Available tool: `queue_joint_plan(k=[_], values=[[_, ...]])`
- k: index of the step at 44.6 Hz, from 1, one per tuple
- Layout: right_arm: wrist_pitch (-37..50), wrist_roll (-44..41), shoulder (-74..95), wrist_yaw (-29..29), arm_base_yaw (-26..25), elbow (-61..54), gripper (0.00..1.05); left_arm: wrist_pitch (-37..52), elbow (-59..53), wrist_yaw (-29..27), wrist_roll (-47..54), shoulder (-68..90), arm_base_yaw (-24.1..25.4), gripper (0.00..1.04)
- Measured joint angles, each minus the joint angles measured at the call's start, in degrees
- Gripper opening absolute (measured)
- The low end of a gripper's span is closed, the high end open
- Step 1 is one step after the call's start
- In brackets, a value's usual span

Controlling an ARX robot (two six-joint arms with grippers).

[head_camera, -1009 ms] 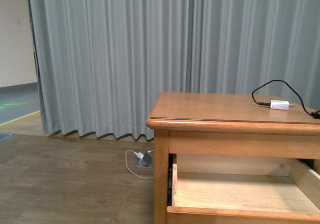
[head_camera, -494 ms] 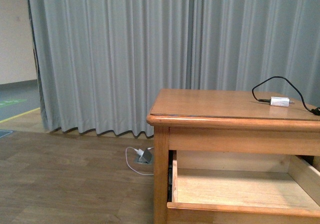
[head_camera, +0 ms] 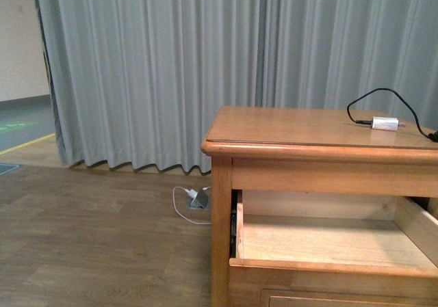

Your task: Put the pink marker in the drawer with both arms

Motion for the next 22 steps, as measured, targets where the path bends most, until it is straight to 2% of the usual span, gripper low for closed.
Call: queue_joint_plan(k=[5, 13, 22], values=[[14.25, 1.14, 10.69, -0.92, -1.55, -0.17, 0.96, 0.0, 0.0, 0.0, 0.0, 0.0, 0.0, 0.99], [27.26, 3.1, 22.16, -0.44, -1.97, 1.88, 0.96, 0.0, 0.0, 0.0, 0.0, 0.0, 0.0, 0.99], [31.19, 5.6, 32.26, 3.54, 0.59, 11.02, 0.96, 0.0, 0.0, 0.0, 0.0, 0.0, 0.0, 0.99]])
